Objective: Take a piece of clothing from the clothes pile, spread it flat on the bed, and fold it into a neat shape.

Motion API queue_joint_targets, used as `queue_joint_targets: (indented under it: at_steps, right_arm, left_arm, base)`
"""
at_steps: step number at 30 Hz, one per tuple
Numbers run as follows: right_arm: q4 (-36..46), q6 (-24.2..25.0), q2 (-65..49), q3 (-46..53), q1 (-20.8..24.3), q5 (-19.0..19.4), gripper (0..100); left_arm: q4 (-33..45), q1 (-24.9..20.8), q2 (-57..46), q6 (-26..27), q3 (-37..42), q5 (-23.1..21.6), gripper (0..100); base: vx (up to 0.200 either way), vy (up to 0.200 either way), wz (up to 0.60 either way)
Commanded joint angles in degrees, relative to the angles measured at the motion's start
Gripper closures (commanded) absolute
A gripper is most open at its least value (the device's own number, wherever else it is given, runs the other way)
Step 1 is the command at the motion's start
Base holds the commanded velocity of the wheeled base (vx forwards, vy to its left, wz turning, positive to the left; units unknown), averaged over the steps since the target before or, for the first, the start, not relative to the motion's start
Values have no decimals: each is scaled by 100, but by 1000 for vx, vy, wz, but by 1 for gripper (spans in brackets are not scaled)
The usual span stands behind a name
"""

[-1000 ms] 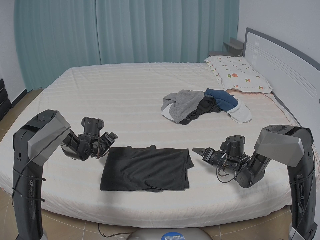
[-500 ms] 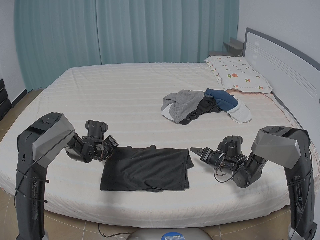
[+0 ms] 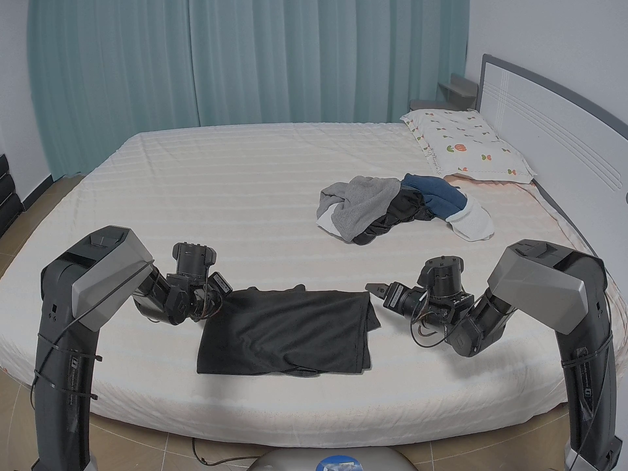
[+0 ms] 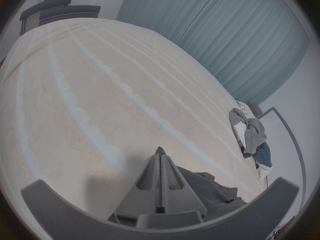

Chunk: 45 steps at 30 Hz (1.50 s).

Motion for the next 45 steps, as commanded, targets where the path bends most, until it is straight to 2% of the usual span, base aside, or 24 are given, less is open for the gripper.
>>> queue_joint_targets:
  at_steps: [1, 7, 18, 19, 27, 37, 45]
  right_arm:
    - [139, -31, -7, -332, 55, 33, 0]
    - [183, -40, 362, -649, 108, 77, 0]
    - [200, -40, 458, -658, 205, 174, 0]
    - [200, -40, 458, -658, 205, 174, 100]
    - [253, -48, 520, -728, 354, 165, 100]
    - [218, -31, 432, -1106, 126, -20, 100]
    - [183, -22, 485, -1018, 73, -37, 100]
  left_arm:
    - [4, 0, -60, -169, 28, 30, 100]
    - [4, 44, -87, -222, 28, 30, 100]
    - [4, 44, -69, -222, 37, 39, 100]
    - [4, 44, -69, -222, 37, 39, 100]
    - [13, 44, -60, -213, 37, 39, 100]
    - [13, 61, -51, -196, 37, 179, 100]
    - [39, 79, -51, -204, 37, 197, 100]
  base:
    - [0, 0, 0]
    - [0, 0, 0]
    - [0, 0, 0]
    - [0, 0, 0]
    - [0, 0, 0]
    - [0, 0, 0]
    - [0, 0, 0]
